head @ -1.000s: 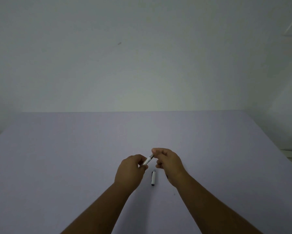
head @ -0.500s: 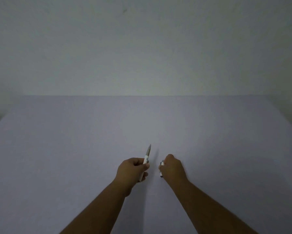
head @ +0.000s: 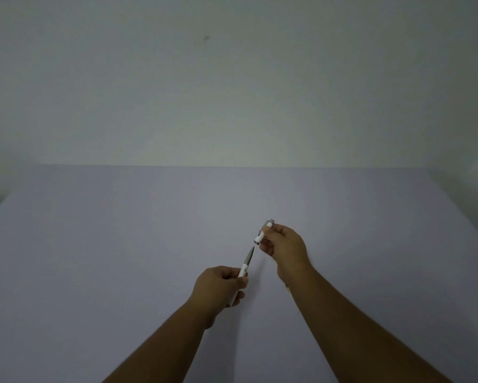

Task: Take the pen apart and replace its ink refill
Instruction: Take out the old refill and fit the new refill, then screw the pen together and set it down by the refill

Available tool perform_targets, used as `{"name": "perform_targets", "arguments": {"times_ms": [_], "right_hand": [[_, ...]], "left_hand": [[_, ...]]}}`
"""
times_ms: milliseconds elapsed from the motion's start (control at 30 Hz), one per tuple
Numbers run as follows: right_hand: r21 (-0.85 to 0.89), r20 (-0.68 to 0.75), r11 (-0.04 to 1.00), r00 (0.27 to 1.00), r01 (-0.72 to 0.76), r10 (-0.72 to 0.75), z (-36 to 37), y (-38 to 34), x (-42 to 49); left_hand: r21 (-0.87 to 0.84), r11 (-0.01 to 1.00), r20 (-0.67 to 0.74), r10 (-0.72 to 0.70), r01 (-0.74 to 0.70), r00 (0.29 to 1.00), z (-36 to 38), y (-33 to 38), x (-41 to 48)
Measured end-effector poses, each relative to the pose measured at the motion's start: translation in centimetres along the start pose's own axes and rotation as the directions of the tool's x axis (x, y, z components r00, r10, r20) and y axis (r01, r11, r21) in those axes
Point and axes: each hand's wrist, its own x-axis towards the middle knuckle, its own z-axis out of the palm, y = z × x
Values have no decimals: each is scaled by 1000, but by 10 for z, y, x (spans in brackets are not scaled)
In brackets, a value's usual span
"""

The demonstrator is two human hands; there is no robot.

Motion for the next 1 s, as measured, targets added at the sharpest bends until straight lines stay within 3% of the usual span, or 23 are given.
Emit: {"name": "perform_targets", "arguments": {"times_ms": [233,467,667,900,1000], "right_hand": [[-99,232,995,972,1,22,-10,-1,-21],[-122,308,993,951,9,29,-19,-4,-30],[-171,242,985,970,23,19,-17,-6,-33],[-215,233,976,972,27,25,-18,-3,-32],[-206,123,979,992,9,16,-26,-3,-22]], "left_hand": [[-38,998,18,43,-42,999,4,6,-11],[-84,996,47,31,-27,998,8,11,-19],[-45,997,-12,55,-55,998,14,11,-19],[-109,994,45,-8,13,999,14,11,-15],[-139,989,63,-49,58,997,14,8,-11]]}}
